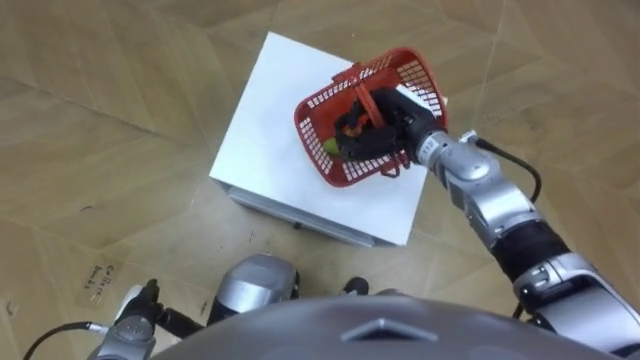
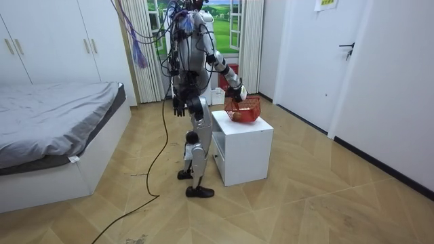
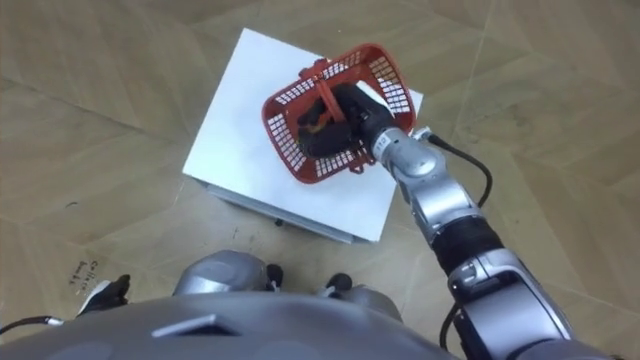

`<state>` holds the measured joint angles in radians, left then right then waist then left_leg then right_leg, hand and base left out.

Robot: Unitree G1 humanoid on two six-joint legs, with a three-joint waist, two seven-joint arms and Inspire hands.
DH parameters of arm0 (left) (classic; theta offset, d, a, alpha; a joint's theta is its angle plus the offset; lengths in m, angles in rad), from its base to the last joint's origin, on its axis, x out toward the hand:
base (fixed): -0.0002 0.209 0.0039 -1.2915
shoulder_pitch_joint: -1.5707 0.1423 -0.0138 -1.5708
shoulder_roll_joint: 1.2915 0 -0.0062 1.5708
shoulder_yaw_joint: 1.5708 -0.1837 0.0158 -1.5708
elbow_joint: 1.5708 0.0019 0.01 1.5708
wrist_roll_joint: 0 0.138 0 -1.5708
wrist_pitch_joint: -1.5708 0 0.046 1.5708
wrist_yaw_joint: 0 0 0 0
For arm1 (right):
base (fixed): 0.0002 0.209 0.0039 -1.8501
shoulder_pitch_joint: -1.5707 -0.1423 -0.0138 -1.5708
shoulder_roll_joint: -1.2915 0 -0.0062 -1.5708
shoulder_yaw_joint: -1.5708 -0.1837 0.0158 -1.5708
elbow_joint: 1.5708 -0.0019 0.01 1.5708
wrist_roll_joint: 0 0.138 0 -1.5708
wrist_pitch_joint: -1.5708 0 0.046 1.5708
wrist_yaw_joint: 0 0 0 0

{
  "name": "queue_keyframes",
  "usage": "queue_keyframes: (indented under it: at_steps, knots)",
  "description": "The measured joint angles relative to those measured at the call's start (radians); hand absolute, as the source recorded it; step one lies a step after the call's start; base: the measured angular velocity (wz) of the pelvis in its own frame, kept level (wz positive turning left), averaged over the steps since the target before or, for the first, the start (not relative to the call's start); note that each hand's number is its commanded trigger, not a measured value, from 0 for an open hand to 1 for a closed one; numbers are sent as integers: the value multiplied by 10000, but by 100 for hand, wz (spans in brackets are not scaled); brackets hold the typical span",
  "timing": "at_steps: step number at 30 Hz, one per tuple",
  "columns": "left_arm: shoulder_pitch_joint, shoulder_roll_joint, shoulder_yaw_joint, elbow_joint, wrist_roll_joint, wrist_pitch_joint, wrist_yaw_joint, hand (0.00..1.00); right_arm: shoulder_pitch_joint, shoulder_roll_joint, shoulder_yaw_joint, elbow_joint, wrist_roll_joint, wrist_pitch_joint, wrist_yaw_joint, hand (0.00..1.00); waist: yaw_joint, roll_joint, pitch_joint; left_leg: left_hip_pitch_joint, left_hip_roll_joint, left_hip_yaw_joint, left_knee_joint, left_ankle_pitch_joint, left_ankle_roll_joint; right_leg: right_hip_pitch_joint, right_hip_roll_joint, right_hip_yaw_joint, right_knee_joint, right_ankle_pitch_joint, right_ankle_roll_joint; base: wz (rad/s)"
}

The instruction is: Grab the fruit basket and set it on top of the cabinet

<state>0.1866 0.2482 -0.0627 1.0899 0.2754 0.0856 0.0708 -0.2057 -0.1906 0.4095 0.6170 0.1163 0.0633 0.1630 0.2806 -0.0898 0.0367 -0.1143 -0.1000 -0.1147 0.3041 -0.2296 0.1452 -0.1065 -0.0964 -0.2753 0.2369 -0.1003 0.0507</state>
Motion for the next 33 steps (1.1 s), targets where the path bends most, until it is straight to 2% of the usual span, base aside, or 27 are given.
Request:
queue_keyframes:
  at_steps: [5,8,10,17,23,25,30,33]
  knots:
    - [-32,20,-6,182,-1,2,0,0,-304,106,1,289,-2,-2,10,0,18,44,29,-92,-14,-20,63,-56,48,-48,-5,-20,1,0,11,3]
    - [-29,15,-68,311,0,12,-26,0,-302,219,9,316,-2,-3,19,0,8,21,10,-195,-14,-38,99,-56,48,-132,-2,-30,0,0,11,1]
    - [-28,12,-203,337,7,19,-29,0,-302,224,32,319,-2,-2,24,0,15,80,18,-209,-13,-37,112,-56,48,-141,-3,-34,0,0,11,0]
    - [-28,-10,-200,385,7,210,-35,0,-281,208,367,373,-28,-7,25,0,-1,299,-93,-139,-10,3,74,-54,47,-121,-9,-26,-8,-5,18,0]
    - [28,-88,-183,479,29,379,-24,0,-130,218,384,372,4,-8,17,0,-36,288,-103,40,-7,218,-2,-53,47,19,-63,-24,-42,-55,95,-8]
    - [47,-86,-184,360,27,451,-3,0,-29,226,382,373,8,-8,17,0,-41,258,-147,67,-6,233,-42,-53,48,33,-61,-21,-44,-69,116,0]
    - [93,-269,-186,58,41,554,-8,0,27,282,382,373,-46,-7,41,0,-105,270,-138,156,1,279,-64,-53,47,177,-33,-50,-191,-72,121,-3]
    - [220,-409,-183,-17,231,660,-8,0,173,266,352,346,-55,-7,31,0,-126,283,-175,397,16,278,-248,-54,46,365,-2,-28,-202,-90,139,0]
